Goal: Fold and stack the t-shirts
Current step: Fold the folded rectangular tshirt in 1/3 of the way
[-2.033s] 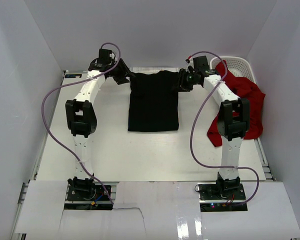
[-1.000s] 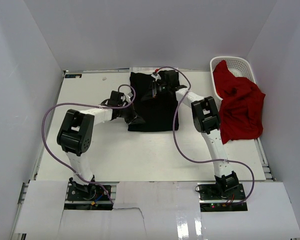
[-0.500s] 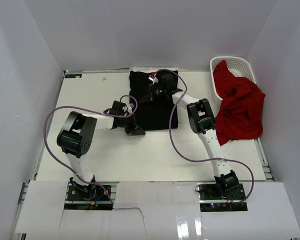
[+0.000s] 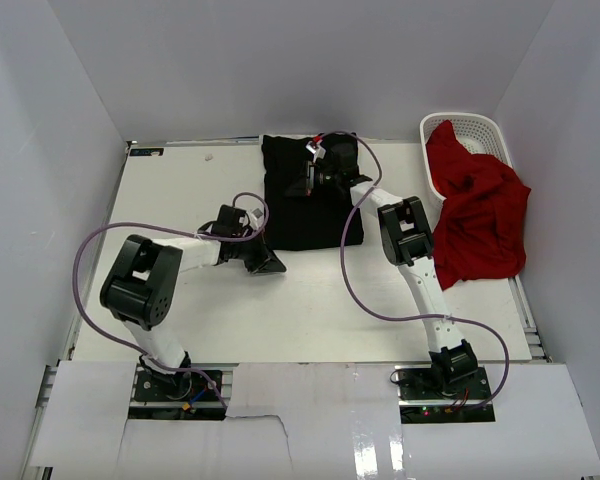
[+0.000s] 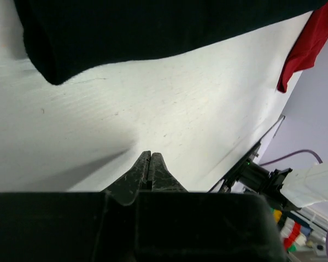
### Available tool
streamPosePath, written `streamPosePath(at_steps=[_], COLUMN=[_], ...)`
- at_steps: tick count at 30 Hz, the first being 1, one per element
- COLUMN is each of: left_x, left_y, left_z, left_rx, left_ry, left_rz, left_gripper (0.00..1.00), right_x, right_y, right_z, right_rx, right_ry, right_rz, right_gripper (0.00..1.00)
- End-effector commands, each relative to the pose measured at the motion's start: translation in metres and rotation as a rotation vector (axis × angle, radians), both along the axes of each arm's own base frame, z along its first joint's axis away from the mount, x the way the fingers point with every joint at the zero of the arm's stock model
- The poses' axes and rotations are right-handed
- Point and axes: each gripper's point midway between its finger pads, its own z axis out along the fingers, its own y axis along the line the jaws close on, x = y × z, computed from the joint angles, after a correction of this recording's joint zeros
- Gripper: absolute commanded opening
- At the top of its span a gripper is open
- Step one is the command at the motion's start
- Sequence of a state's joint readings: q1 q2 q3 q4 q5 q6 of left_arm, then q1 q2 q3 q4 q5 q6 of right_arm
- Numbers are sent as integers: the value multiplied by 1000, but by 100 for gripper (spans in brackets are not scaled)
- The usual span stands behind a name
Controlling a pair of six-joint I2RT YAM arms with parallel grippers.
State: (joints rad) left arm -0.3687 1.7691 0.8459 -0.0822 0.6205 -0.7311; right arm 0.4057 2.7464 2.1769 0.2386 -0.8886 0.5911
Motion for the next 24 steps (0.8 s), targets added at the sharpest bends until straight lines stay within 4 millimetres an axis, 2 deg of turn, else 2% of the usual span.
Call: streamPosePath(at_steps=[1, 2, 4, 6, 9, 11, 13, 14, 15, 16, 17, 19, 21, 22, 23, 24], left_x=[24, 31, 45, 58, 75, 89, 98, 103, 106, 113, 115, 121, 121, 124, 121, 120], left_y=[1, 2, 7, 5, 10, 14, 15, 14, 12, 9, 5, 0, -4, -5, -7, -2], left_z=[50, 60, 74, 89, 93, 89, 79, 60, 53, 51, 33, 24, 7, 5, -1, -15], left_rx=[3, 11, 38, 36, 78, 108, 131, 155, 159, 156, 157, 149, 158, 161, 179, 225], left_ry=[-182, -221, -302, -365, -446, -508, -508, -477, -462, -461, -426, -416, -387, -389, -367, -344], left_rz=[46, 62, 89, 91, 115, 143, 154, 152, 148, 147, 136, 127, 111, 107, 95, 94], left_gripper=[2, 9, 11, 21, 45, 47, 42, 39, 35, 29, 25, 11, 7, 5, 0, 0], right_x=[10, 9, 6, 3, -1, -1, -2, -1, -2, -2, -1, -2, -3, -4, -4, -4], right_y=[-2, -2, -3, -3, -3, -2, -1, 0, 0, 0, 0, 1, 0, 1, 0, 0], right_z=[25, 24, 21, 18, 15, 16, 17, 19, 18, 19, 20, 20, 19, 19, 19, 19], right_rx=[9, 9, 7, 9, 10, 14, 17, 19, 19, 20, 21, 22, 21, 22, 22, 21], right_ry=[-110, -102, -92, -85, -74, -75, -77, -80, -77, -80, -81, -82, -79, -79, -77, -77], right_rz=[-6, 1, 4, 7, 18, 20, 21, 20, 22, 22, 22, 24, 28, 31, 32, 32], right_gripper=[8, 8, 8, 8, 8, 8, 8, 8, 8, 8, 8, 8, 8, 8, 8, 8])
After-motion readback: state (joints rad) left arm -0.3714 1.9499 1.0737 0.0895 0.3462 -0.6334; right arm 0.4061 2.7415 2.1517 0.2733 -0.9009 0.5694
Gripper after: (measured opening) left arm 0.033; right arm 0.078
